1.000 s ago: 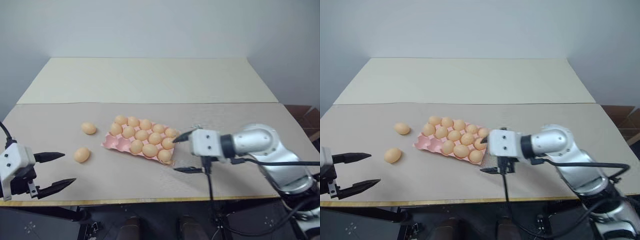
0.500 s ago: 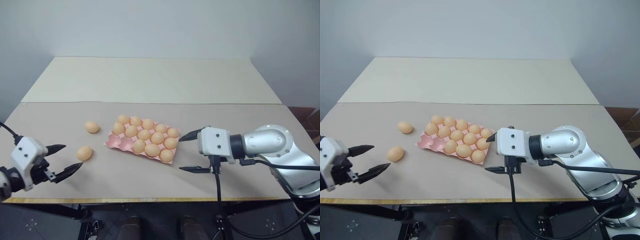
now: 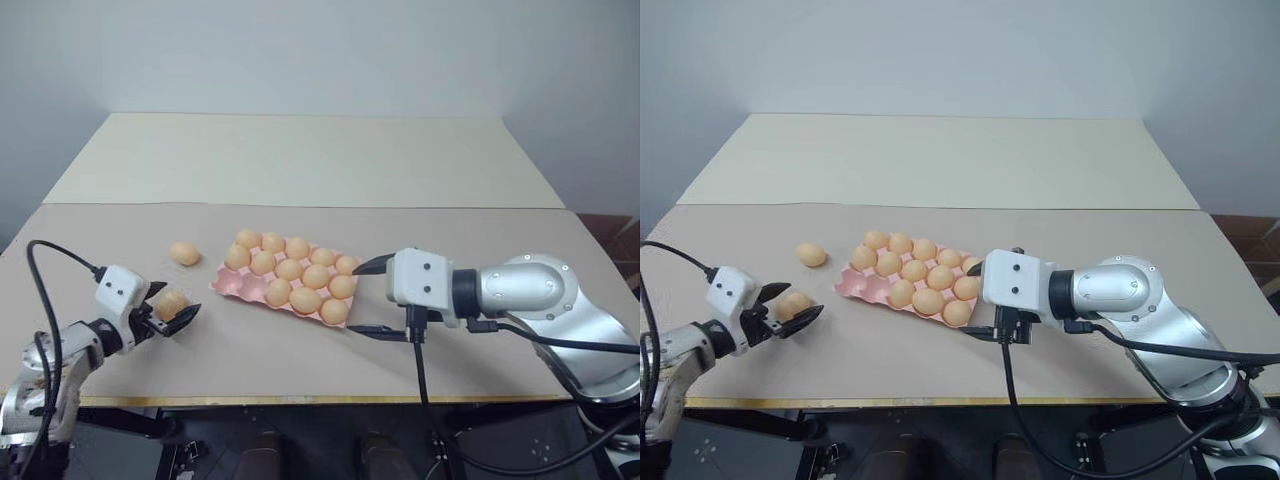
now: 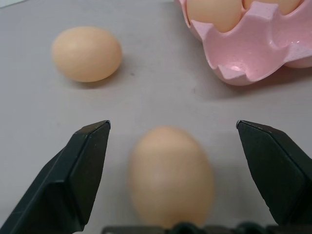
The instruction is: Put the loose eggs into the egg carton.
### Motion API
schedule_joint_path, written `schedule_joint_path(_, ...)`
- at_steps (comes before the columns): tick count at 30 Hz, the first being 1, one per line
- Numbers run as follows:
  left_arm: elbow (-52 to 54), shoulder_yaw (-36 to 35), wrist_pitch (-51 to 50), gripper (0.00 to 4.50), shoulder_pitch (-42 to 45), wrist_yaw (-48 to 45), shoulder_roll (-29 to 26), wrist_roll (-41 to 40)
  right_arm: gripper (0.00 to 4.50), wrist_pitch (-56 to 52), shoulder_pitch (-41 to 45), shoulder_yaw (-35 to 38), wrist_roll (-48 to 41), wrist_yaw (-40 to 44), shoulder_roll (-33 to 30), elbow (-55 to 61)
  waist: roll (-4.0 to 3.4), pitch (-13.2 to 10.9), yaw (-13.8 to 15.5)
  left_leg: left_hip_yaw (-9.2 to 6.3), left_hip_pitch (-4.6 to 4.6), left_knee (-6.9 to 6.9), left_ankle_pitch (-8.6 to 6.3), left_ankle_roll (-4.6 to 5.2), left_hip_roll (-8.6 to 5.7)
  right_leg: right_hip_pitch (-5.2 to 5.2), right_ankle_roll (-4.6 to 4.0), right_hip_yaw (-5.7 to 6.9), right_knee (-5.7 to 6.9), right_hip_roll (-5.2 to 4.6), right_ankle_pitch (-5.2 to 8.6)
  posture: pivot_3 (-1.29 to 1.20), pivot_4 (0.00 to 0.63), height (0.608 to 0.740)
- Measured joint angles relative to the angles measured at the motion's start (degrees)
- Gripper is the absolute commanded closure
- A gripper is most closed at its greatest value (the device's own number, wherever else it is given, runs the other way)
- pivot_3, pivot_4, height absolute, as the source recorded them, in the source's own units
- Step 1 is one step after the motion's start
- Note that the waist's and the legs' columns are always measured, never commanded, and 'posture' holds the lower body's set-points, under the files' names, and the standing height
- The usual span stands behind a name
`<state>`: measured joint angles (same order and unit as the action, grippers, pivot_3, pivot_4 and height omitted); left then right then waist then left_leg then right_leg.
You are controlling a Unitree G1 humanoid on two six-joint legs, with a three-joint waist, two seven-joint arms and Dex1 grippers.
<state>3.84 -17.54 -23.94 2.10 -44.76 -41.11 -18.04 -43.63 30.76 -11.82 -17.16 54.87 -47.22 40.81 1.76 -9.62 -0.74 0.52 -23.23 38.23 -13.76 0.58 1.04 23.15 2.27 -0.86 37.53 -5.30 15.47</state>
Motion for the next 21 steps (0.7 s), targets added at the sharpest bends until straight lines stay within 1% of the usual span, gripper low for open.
schedule_joint_path(2,-1.06,1.40,-0.11,0.40,0.42,0.10,-0.12,0.60,0.00,-0.43,-0.02,-0.14,0.01,-0.48,-0.02,0.30,0.00,0.00,-0.04,0.00,0.01,0.00,0.00,0.00,-0.01,0.01,0.00,0.00,0.01,0.02,0.00,0.00,0.150,0.740)
schedule_joint_path(4,-1.30,2.12,-0.41,0.89,0.39,0.01,-0.24,0.89,0.00,-0.66,-0.05,-0.22,0.01,-0.95,-0.02,0.44,0.00,0.00,-0.05,0.00,0.00,0.00,0.00,0.00,0.00,0.01,0.00,0.00,0.02,0.02,0.00,0.00,0.150,0.740)
schedule_joint_path(9,-1.07,2.22,-0.59,2.54,-0.38,-0.85,-2.09,0.97,0.00,-1.10,-0.18,-0.26,0.01,-1.76,-0.12,1.02,0.00,0.00,-0.02,0.00,0.02,0.00,0.00,0.00,0.01,0.00,0.00,0.00,0.02,-0.01,0.00,0.00,0.150,0.740)
schedule_joint_path(10,-1.07,2.22,-0.31,2.70,-0.55,-0.70,-2.08,1.06,0.00,-1.34,-0.19,-0.40,0.03,-2.02,-0.12,1.09,0.00,0.00,-0.01,0.00,0.02,0.00,0.00,0.00,0.02,-0.01,0.00,0.00,0.01,0.00,0.00,0.00,0.150,0.740)
schedule_joint_path(14,-1.07,2.01,2.93,2.72,-1.00,-0.35,-1.54,1.78,0.00,-1.70,-0.22,-0.79,0.06,-2.64,-0.15,1.32,0.00,0.00,0.00,0.00,0.02,0.00,0.00,0.00,0.02,-0.01,0.00,0.00,0.01,-0.01,0.00,0.00,0.150,0.740)
schedule_joint_path(18,0.80,-0.73,6.57,2.72,-1.84,-1.60,0.69,-1.99,0.00,-2.06,-0.25,-0.88,0.07,-3.06,-0.30,1.47,0.01,0.00,0.01,-0.01,-0.01,0.00,0.00,0.00,0.04,0.00,0.00,0.00,0.00,-0.05,0.00,0.00,0.150,0.740)
schedule_joint_path(21,4.89,-3.81,6.65,2.72,-0.69,-2.43,2.16,-7.23,0.00,-2.69,-0.57,-0.87,0.07,-3.55,-0.59,1.82,0.00,0.00,0.04,-0.04,-0.02,0.01,0.00,0.00,0.03,-0.01,0.00,0.01,0.01,-0.07,0.00,0.00,0.150,0.740)
